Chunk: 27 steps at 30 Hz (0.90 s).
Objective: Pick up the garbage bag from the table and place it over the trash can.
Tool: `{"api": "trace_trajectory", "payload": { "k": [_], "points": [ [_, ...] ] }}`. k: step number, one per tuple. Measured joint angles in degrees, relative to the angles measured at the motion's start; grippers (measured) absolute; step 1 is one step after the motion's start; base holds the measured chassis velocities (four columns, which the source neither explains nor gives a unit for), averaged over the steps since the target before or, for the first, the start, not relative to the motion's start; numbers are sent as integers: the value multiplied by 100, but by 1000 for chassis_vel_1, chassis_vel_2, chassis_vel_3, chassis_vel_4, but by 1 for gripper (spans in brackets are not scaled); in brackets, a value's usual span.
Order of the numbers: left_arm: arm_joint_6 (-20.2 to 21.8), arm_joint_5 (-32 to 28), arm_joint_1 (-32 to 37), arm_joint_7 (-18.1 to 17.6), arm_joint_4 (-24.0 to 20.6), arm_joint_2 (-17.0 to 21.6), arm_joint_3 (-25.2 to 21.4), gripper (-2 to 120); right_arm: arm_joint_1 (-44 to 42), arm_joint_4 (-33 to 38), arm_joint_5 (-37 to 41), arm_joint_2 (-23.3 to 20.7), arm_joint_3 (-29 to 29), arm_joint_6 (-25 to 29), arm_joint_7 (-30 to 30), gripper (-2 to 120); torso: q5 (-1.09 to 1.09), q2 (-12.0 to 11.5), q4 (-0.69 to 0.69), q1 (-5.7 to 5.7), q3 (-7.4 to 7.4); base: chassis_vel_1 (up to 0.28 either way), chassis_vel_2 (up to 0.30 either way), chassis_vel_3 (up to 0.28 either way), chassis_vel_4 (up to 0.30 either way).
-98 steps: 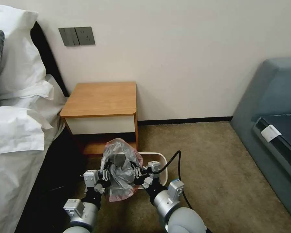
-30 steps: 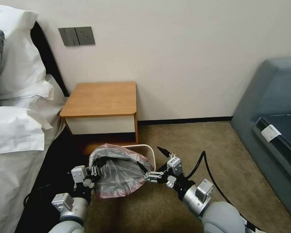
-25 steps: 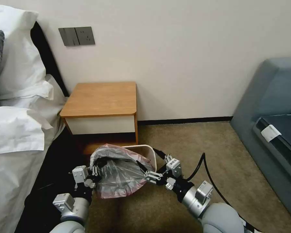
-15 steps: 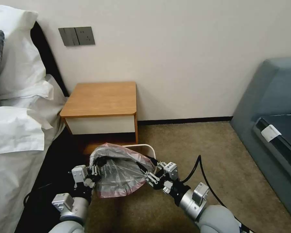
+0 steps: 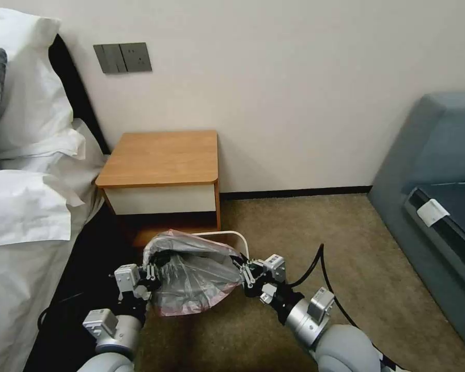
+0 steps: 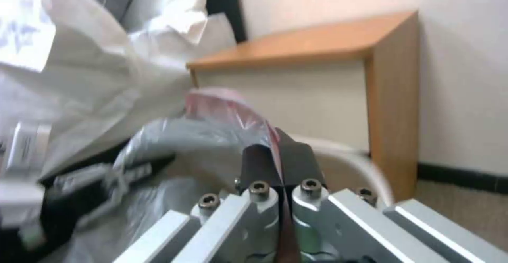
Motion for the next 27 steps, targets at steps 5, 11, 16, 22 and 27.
{"api": "trace_trajectory", "payload": {
  "k": [5,11,16,22,27],
  "points": [
    [-83,71,56,171,8,-21,10,5,549,-147,380,-207,193,-274,-1,0,0,0,0,0,0,0,0,0,0],
    [-194,95,100,338,13,-57,15,5,950,-398,745,-351,248,-594,31,0,1,0,1,0,0,0,0,0,0],
    [-314,34,140,512,-17,-79,-3,5,1195,-469,1320,-518,343,-1088,74,0,1,0,1,0,0,0,0,0,0],
    [-412,-183,125,647,-11,-94,-62,5,1176,-420,1954,-757,563,-1556,-14,0,1,0,0,0,0,0,0,0,0],
    [-434,-671,68,770,52,-122,-115,5,1032,-288,2985,-895,887,-1958,10,0,0,0,0,0,0,0,0,0,0]
  ]
}}
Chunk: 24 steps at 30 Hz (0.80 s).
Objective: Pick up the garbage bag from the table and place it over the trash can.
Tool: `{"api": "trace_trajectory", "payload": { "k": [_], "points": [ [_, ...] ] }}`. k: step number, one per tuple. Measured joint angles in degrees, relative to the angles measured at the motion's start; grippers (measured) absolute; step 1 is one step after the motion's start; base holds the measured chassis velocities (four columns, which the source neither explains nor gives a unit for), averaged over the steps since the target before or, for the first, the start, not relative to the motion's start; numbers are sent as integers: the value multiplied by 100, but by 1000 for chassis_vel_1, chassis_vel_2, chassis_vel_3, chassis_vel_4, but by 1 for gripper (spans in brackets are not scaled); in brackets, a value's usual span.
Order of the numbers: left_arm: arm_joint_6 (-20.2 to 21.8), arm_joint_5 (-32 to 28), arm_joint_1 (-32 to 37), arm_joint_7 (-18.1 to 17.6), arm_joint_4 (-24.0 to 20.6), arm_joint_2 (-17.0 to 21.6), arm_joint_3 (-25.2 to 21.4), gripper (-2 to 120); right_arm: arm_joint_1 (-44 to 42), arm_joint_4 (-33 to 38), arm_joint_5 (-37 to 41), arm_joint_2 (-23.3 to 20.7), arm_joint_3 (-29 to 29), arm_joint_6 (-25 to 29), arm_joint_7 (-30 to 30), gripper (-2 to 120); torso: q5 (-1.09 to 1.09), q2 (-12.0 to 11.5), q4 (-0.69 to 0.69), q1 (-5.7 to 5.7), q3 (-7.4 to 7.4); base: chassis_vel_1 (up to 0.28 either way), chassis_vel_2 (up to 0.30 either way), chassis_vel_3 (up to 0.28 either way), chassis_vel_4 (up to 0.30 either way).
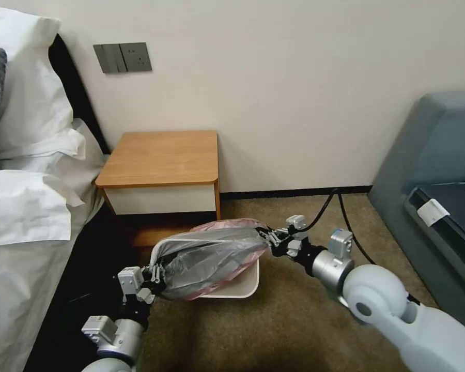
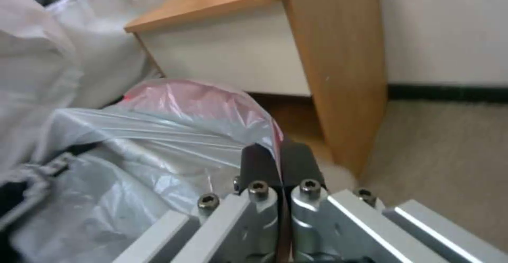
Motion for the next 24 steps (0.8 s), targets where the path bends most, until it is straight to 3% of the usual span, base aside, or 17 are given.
{"api": "trace_trajectory", "payload": {
  "k": [6,16,24],
  "points": [
    [-6,-689,-101,314,246,-4,-101,5,-138,56,1202,90,366,-501,-33,0,0,0,0,0,0,0,0,0,0],
    [71,-1182,-190,443,379,46,-135,5,-268,34,1385,162,486,-671,-139,0,0,0,0,0,0,0,0,0,0],
    [203,-1501,-322,391,385,69,-158,5,-334,3,1057,203,464,-735,-63,32,-1,0,0,0,0,0,0,0,0]
  ]
}}
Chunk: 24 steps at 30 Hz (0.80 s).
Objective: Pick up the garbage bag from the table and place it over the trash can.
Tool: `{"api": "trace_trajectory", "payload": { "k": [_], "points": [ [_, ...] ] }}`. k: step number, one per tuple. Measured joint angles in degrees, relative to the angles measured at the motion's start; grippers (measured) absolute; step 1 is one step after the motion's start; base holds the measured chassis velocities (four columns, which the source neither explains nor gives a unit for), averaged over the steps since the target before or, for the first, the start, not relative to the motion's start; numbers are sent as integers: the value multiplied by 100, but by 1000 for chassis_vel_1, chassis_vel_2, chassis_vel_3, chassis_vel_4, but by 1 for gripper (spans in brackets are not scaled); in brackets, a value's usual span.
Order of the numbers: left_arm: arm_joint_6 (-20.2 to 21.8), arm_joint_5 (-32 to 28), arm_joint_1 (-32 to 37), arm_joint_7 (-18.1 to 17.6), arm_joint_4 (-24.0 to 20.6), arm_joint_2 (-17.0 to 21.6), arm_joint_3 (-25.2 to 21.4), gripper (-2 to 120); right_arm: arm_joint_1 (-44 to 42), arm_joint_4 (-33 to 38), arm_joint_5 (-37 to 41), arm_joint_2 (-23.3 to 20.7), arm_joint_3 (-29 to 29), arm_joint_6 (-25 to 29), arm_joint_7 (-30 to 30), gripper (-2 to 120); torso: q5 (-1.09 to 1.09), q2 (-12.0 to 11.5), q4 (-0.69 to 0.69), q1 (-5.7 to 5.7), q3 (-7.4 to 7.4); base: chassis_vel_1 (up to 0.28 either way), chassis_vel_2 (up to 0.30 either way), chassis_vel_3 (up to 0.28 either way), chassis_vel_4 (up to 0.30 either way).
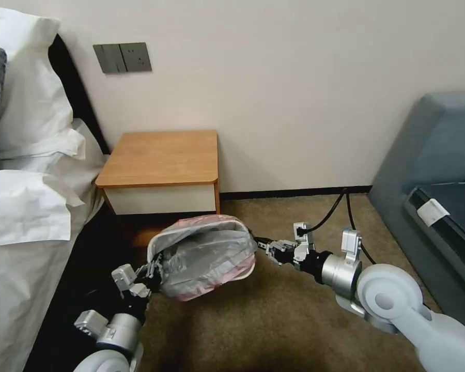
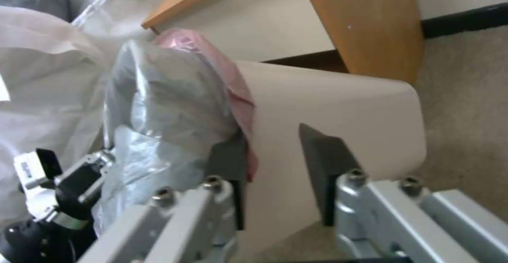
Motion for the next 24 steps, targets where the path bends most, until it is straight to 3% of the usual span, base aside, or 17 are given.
{"api": "trace_trajectory", "payload": {
  "k": [6,9,19,24],
  "points": [
    [28,-4,-71,-2,1,12,14,5,-36,-59,-143,-8,9,-90,-17,50,0,0,0,0,0,0,0,0,0],
    [82,-25,-141,-47,1,29,14,5,-141,-109,-365,-34,13,-211,-138,65,0,0,0,0,0,0,0,0,0],
    [134,-30,-262,-221,13,30,31,5,-278,-26,-540,40,4,-230,-6,98,1,0,0,0,0,0,0,0,0],
    [140,101,-269,-238,23,21,38,5,-377,44,-572,103,79,-207,250,100,0,0,0,0,0,0,0,0,0]
  ]
}}
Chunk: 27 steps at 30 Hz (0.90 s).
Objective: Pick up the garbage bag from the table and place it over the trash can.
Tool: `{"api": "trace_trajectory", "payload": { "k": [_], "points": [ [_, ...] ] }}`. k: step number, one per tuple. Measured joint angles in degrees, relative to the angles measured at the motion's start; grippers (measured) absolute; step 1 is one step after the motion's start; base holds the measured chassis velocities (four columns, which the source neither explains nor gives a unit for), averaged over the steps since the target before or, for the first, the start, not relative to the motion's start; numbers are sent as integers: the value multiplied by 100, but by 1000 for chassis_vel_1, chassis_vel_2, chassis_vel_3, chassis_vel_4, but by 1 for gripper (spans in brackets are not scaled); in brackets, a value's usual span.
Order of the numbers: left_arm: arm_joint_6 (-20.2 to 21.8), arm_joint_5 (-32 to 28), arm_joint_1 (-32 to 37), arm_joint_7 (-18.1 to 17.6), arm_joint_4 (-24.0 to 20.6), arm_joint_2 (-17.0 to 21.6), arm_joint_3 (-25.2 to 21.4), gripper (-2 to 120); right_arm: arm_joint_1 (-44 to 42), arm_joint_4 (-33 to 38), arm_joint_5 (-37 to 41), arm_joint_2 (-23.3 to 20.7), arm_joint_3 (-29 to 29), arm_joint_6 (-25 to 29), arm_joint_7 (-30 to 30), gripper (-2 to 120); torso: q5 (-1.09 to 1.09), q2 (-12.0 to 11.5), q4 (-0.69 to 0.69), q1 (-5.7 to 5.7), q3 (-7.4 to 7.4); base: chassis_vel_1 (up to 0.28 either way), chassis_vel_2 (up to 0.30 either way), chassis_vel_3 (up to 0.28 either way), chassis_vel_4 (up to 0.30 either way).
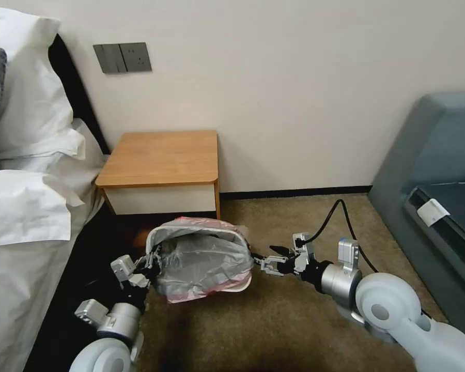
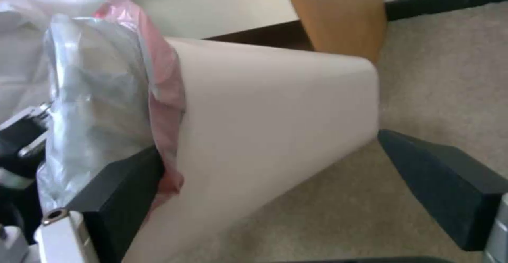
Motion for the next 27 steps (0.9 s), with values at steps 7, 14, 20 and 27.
{"api": "trace_trajectory", "payload": {
  "k": [7,14,20,27],
  "points": [
    [-203,612,3,250,153,-24,41,5,2,27,205,279,175,439,854,100,0,0,0,0,0,0,0,0,0],
    [-266,844,-5,281,212,-19,56,4,-135,119,290,382,568,575,1241,100,0,0,0,0,0,0,0,0,0],
    [-260,822,-50,203,202,-9,41,4,-341,616,439,383,631,541,1612,100,0,0,0,0,0,0,0,0,0],
    [-223,730,-77,84,133,-1,47,4,-598,1132,670,419,562,482,1866,100,0,0,0,0,0,0,0,0,0]
  ]
}}
